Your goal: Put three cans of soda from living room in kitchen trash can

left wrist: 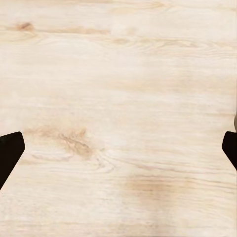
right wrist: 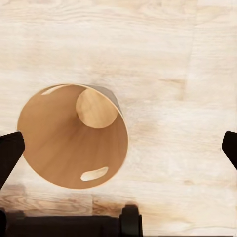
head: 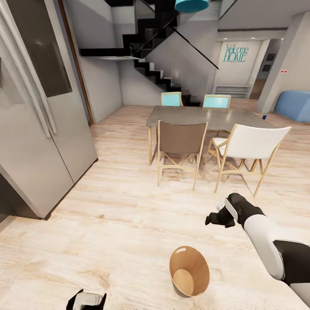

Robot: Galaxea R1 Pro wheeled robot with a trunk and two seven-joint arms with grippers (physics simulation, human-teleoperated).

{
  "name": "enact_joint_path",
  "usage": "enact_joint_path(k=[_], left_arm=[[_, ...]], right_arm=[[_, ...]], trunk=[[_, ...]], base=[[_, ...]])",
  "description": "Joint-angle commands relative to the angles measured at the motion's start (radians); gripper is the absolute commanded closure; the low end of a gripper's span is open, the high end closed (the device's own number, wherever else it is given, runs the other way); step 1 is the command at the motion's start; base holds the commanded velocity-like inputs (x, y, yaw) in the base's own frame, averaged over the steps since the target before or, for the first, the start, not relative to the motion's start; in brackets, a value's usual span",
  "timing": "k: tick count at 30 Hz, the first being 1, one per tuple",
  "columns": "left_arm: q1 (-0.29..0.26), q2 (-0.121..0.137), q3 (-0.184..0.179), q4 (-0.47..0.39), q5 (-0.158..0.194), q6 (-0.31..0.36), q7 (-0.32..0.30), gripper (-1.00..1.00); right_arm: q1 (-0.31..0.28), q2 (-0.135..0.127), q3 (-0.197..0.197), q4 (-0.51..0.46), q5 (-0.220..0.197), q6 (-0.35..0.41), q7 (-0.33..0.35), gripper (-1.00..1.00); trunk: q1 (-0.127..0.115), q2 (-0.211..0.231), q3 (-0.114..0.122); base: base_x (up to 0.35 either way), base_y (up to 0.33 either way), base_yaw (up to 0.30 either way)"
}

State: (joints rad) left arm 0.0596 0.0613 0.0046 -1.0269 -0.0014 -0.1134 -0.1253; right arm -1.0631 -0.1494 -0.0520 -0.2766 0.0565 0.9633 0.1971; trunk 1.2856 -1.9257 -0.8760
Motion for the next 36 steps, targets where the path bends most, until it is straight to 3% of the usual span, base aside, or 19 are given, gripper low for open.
enact_joint_path(k=[1, 4, 8, 12, 24, 36], left_arm=[[-0.025, 0.000, 0.000, -0.005, 0.000, 0.041, 0.000, -1.00], [-0.154, -0.001, 0.000, -0.016, 0.003, 0.226, -0.003, -1.00], [-0.268, -0.002, -0.001, 0.003, 0.002, 0.324, -0.006, -1.00], [-0.338, -0.006, -0.002, 0.026, 0.003, 0.370, -0.007, -1.00], [-0.378, -0.001, 0.000, 0.143, 0.003, 0.435, -0.042, -1.00], [-0.380, -0.001, -0.001, 0.179, 0.001, 0.479, -0.047, -1.00]], right_arm=[[0.003, 0.000, 0.000, 0.000, -0.001, 0.000, 0.000, -1.00], [0.011, 0.000, 0.000, 0.000, -0.001, 0.000, 0.001, -1.00], [0.019, 0.001, 0.000, 0.001, -0.001, -0.001, -0.001, -1.00], [0.028, 0.001, 0.000, 0.000, -0.002, -0.002, -0.001, -1.00], [0.049, 0.006, 0.000, 0.001, -0.003, -0.006, -0.003, -1.00], [0.071, 0.006, 0.000, 0.001, -0.004, -0.032, -0.002, -1.00]], trunk=[[0.004, -0.007, -0.005], [0.015, -0.028, -0.019], [0.031, -0.056, -0.038], [0.046, -0.084, -0.057], [0.092, -0.168, -0.113], [0.138, -0.252, -0.170]], base=[[0.000, 0.000, 0.000], [0.000, 0.000, 0.000], [0.000, 0.000, 0.000], [0.000, 0.000, 0.000], [0.000, 0.000, 0.000], [0.000, 0.000, 0.000]])
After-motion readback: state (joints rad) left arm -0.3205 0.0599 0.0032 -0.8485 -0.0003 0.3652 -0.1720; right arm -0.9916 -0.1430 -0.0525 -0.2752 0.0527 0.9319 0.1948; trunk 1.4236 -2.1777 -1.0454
